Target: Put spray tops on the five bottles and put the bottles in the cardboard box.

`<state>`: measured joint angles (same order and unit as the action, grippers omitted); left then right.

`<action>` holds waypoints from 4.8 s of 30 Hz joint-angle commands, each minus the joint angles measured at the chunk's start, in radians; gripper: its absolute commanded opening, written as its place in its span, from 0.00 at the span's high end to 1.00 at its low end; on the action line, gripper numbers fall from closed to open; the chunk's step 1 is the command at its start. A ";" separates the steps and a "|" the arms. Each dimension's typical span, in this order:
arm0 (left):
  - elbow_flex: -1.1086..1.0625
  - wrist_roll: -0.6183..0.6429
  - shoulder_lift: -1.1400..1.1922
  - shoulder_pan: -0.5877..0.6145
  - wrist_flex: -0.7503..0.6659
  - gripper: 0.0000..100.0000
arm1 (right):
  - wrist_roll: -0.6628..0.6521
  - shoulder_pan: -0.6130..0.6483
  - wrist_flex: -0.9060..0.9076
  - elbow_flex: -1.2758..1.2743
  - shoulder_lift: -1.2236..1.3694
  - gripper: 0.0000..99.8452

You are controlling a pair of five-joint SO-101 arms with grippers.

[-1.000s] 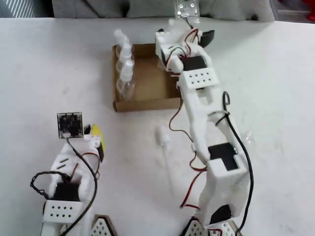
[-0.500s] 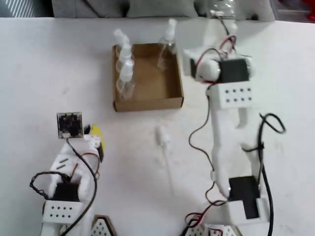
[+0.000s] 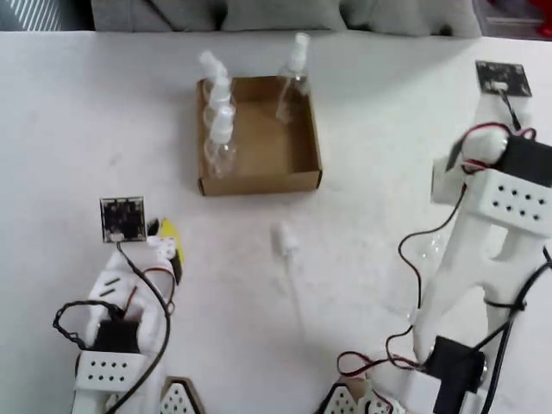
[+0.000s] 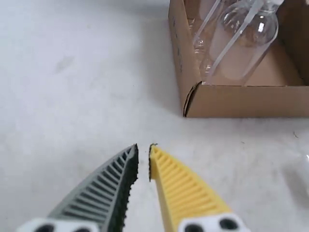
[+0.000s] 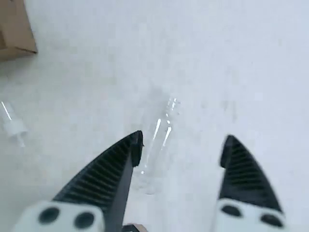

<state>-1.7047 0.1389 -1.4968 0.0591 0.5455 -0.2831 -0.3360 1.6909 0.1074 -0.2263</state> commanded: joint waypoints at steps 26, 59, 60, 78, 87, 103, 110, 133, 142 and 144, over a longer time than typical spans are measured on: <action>0.005 -0.006 -0.005 0.002 0.000 0.94 | 0.084 -0.166 -0.275 -0.806 -0.441 0.80; 0.005 -0.006 -0.005 -0.035 -0.003 0.93 | 0.137 -0.056 -0.383 -0.454 0.125 0.81; 0.005 -0.006 -0.005 -0.035 -0.003 0.93 | 0.135 -0.056 -0.348 -0.419 0.139 0.81; 0.005 -0.006 -0.005 -0.035 -0.006 0.93 | 0.238 0.007 -0.200 -0.272 0.329 0.74; 0.005 -0.006 -0.005 -0.035 -0.006 0.93 | 0.233 0.008 -0.266 -0.285 0.331 0.74; 0.005 -0.006 -0.005 -0.035 -0.008 0.93 | 0.249 -0.016 -0.403 -0.433 0.331 0.74; 0.005 -0.006 -0.005 -0.035 -0.008 0.93 | 0.330 -0.041 -0.513 -0.489 0.331 0.74; 0.005 -0.006 -0.005 -0.035 -0.005 0.93 | 0.384 -0.036 -0.552 -0.434 0.444 0.74; 0.005 -0.006 -0.005 -0.035 -0.002 0.93 | 0.374 -0.036 -0.613 -0.434 0.446 1.00; 0.005 -0.006 -0.005 -0.035 -0.002 0.93 | 0.348 -0.036 -0.602 -0.433 0.440 0.96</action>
<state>-1.7047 0.1389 -1.4968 0.0376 0.5455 0.0944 -0.3759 1.1063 -0.3682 0.2232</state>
